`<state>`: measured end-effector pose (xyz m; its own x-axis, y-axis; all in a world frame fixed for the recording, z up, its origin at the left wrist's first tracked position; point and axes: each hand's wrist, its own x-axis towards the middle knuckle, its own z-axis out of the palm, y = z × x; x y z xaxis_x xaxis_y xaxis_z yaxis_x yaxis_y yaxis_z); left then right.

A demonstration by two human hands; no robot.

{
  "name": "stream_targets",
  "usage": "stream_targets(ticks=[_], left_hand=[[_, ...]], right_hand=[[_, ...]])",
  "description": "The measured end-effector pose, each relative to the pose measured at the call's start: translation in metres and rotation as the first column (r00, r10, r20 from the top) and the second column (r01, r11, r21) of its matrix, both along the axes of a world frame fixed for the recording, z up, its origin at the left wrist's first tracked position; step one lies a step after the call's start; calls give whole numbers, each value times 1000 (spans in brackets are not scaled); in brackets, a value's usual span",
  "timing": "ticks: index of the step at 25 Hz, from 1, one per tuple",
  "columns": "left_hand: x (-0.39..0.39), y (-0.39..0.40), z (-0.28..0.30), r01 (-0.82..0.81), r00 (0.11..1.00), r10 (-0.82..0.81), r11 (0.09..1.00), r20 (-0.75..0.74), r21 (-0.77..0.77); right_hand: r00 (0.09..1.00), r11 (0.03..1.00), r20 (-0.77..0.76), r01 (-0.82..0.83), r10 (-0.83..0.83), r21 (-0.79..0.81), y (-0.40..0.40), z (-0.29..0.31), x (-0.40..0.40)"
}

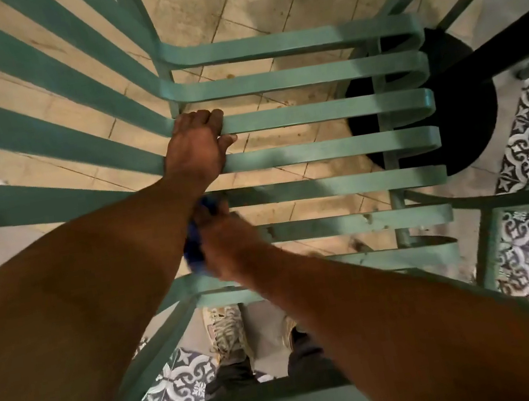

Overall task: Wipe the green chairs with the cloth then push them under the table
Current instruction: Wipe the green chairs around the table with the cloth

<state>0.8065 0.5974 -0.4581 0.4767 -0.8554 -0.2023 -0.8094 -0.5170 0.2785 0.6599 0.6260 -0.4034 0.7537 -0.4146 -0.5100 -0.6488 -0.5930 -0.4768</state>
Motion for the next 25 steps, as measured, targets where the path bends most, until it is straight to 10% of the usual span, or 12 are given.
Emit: stream_targets(ticks=[4,10,12,19,25], left_hand=[[-1,1,-2,-15,1000,15,1000,-7,-12],[1,0,-1,-27,999,27,1000,-34,12],[0,0,-1,-20,999,20,1000,-27,11],[3,-2,-3,-10,1000,10,1000,-14,-3],[2,-1,-1,-10,999,10,1000,-31,19]], right_hand=[[997,985,-81,9,5,171,0,3,-3],[916,946,-315,159,-248,-282,-159,0,-204],[883,959,-438,45,-168,-279,-156,-7,-198],[989,988,-45,-137,140,70,-3,1,11],[925,986,-356,-159,132,-48,-102,22,-168]])
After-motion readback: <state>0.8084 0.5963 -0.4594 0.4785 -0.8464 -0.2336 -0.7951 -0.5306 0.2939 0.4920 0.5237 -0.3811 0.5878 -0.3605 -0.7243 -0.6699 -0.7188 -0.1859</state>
